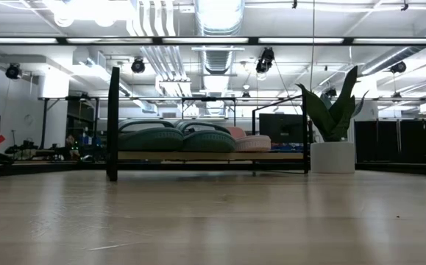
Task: Pick and place slides into the shelf
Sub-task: Put the pink slide on the shelf
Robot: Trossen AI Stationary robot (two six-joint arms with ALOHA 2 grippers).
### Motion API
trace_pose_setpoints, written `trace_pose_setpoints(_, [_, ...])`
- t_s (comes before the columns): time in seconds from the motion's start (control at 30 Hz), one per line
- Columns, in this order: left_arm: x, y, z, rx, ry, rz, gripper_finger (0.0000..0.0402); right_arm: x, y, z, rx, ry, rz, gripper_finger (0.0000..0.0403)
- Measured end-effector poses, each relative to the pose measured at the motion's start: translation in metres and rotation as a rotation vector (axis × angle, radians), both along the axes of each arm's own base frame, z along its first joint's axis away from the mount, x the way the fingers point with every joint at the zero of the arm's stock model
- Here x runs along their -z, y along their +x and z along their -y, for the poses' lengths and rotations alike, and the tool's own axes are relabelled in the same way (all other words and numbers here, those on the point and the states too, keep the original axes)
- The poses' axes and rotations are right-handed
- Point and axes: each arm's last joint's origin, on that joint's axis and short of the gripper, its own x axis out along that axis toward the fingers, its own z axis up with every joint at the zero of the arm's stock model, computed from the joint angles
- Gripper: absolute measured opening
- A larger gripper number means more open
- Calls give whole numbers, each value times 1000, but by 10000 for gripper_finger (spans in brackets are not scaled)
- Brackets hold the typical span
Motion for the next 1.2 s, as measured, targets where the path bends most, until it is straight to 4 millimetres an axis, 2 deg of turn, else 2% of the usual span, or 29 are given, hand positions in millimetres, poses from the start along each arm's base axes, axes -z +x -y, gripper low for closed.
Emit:
trace_pose_setpoints(0.2, [4, -1, 0, -8, -16, -33, 164, 0, 0, 0, -5, 111, -21, 8])
trace_pose_setpoints(0.47, [16, -6, -2, -48, -86, -145, 164, 1, 0, -1, -23, 530, -135, 9])
trace_pose_setpoints(0.57, [18, -7, -2, -60, -105, -168, 164, 3, 0, -2, -35, 615, -260, 9])
trace_pose_setpoints(0.73, [19, -7, -2, -61, -102, -178, 164, -6, 1, -9, -71, 755, -520, 15])
trace_pose_setpoints(0.87, [19, -7, -2, -61, -103, -178, 164, -5, 1, -22, -41, 738, -704, 48])
trace_pose_setpoints(0.97, [21, -7, -2, -62, -102, -181, 164, 3, -1, -40, -109, 659, -845, 90])
trace_pose_setpoints(1.2, [29, -7, -2, -62, -99, -191, 164, 14, -17, -84, -182, 536, -987, 181])
